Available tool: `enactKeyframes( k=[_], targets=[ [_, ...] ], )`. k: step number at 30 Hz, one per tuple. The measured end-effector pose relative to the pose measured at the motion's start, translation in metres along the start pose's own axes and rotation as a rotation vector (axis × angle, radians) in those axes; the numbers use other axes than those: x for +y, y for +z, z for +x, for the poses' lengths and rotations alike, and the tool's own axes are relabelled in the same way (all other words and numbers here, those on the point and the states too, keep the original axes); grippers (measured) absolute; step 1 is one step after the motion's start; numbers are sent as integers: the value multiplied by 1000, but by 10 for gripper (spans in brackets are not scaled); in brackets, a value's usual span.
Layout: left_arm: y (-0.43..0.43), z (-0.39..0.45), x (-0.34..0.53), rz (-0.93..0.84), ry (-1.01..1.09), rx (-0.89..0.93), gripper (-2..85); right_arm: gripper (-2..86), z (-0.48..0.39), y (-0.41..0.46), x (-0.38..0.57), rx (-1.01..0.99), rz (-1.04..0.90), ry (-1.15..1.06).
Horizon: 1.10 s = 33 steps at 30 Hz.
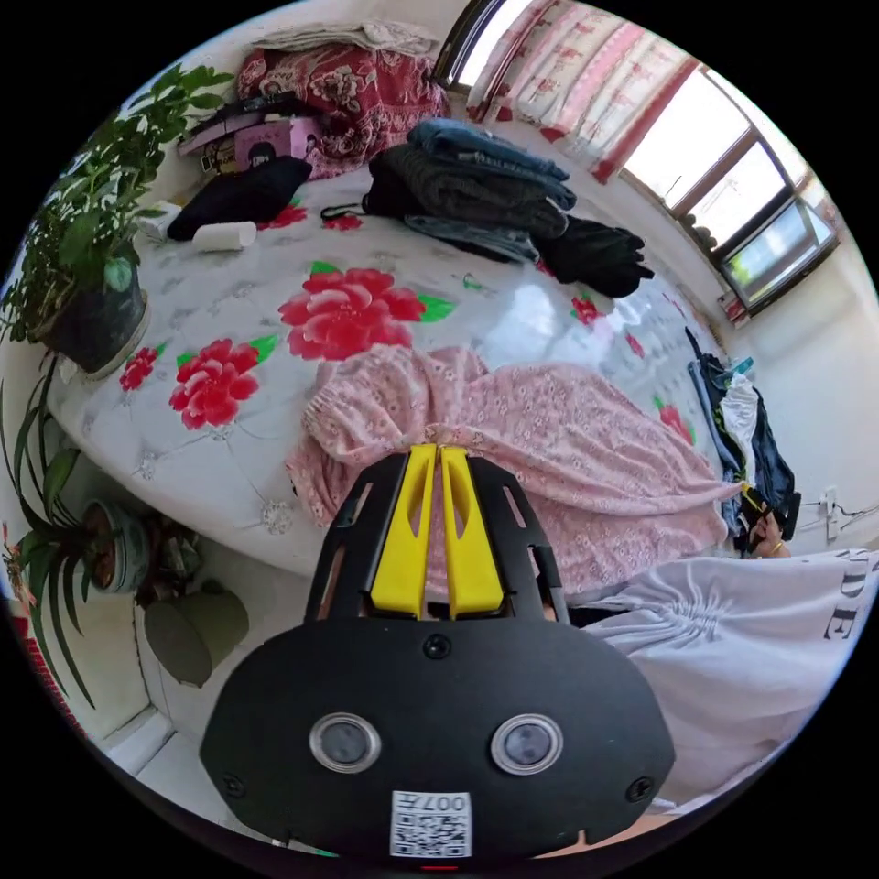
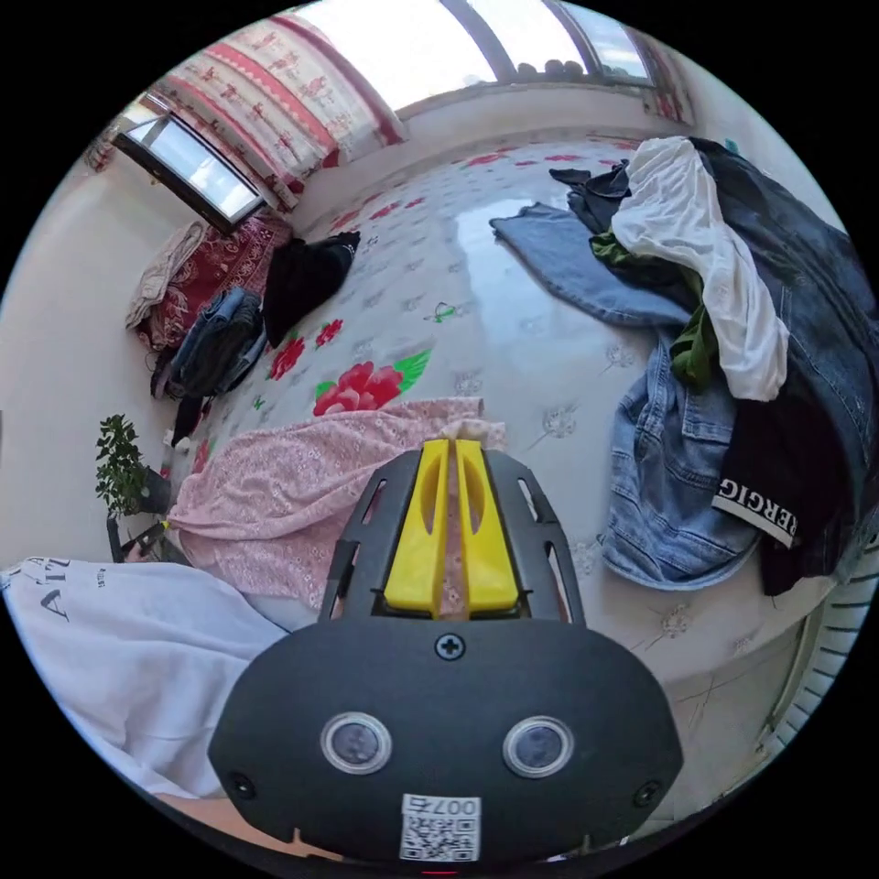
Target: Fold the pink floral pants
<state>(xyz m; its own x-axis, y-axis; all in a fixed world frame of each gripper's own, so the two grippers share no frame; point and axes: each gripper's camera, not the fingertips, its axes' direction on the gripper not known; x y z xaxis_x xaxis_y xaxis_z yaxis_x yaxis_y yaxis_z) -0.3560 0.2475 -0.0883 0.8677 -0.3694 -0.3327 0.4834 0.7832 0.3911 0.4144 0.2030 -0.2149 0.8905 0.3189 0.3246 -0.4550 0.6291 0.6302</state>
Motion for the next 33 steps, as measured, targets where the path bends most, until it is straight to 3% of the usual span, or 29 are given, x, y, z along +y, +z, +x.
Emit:
enactKeyframes(
  k=[6, 9, 13, 15, 26, 30, 33],
  targets=[
    [-67, 23, 9, 148, 117, -37, -9, -3, -21, -92, 0, 6, 212, -155],
    [-49, 13, 42, 65, 90, -36, -9, -2, 5, -79, 34, 67, 72, -111],
    [22, 2, 88, -183, 10, -111, -6, 4, 59, -27, 90, 37, -179, 133],
    [37, 0, 100, -221, -34, -130, -1, 9, 66, -24, 105, 40, -188, 179],
    [-19, -2, 117, 9, -132, -28, 68, 55, 83, -63, 107, -39, -44, 340],
    [-1, 3, 115, -15, -177, -9, 86, 46, 88, -52, 99, -47, -25, 437],
    [2, 9, 113, -6, -194, -15, 88, 15, 74, -65, 87, -36, -4, 388]
  ],
)
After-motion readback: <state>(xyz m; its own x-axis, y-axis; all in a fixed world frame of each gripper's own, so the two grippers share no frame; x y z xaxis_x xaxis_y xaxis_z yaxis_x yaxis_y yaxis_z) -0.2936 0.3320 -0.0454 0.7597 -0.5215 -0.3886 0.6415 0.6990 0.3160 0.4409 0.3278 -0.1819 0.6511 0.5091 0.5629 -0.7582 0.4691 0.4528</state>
